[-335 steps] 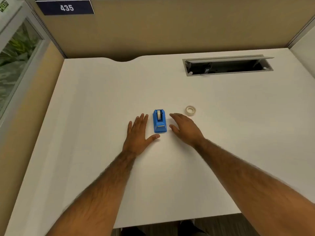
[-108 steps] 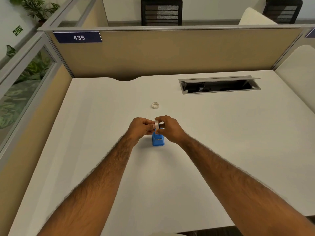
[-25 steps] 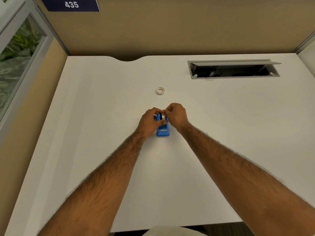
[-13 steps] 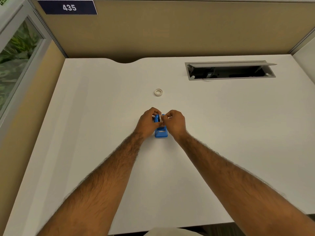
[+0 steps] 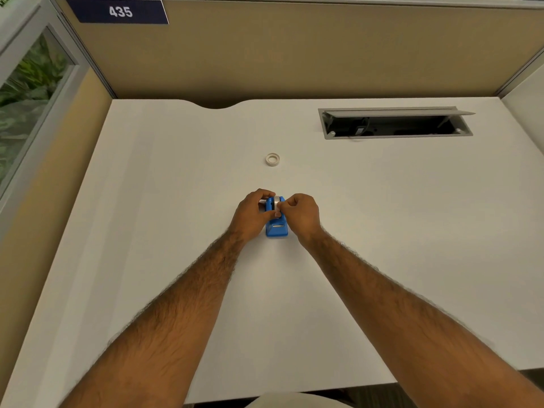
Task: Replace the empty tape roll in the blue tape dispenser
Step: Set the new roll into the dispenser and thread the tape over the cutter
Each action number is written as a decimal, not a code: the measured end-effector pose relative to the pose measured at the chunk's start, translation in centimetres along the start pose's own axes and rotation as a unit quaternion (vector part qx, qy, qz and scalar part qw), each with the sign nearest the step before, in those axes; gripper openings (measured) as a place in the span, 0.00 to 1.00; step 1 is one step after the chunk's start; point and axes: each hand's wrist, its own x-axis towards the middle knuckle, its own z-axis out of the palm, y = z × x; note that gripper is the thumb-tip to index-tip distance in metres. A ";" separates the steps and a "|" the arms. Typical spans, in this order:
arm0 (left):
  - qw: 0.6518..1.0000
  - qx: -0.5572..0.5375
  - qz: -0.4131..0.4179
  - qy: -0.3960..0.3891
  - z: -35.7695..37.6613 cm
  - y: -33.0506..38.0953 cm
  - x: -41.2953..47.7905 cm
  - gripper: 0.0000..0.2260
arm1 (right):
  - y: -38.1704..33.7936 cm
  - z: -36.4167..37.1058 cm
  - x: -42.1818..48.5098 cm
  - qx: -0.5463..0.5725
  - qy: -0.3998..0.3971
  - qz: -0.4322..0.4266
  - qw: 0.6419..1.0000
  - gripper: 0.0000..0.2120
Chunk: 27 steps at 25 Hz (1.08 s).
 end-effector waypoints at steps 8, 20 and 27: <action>1.000 0.021 0.002 -0.009 0.1 0.2 0.1 0.20 | -1.8 -0.2 1.4 -0.020 0.003 -0.001 1.000 0.14; 1.000 0.028 0.009 -0.001 0.2 0.4 -0.1 0.21 | -1.6 -0.5 0.4 -0.033 0.001 -0.008 0.999 0.14; 0.999 0.038 0.001 -0.004 0.1 0.5 -0.1 0.23 | -2.3 -0.5 1.3 -0.029 -0.015 -0.003 0.999 0.13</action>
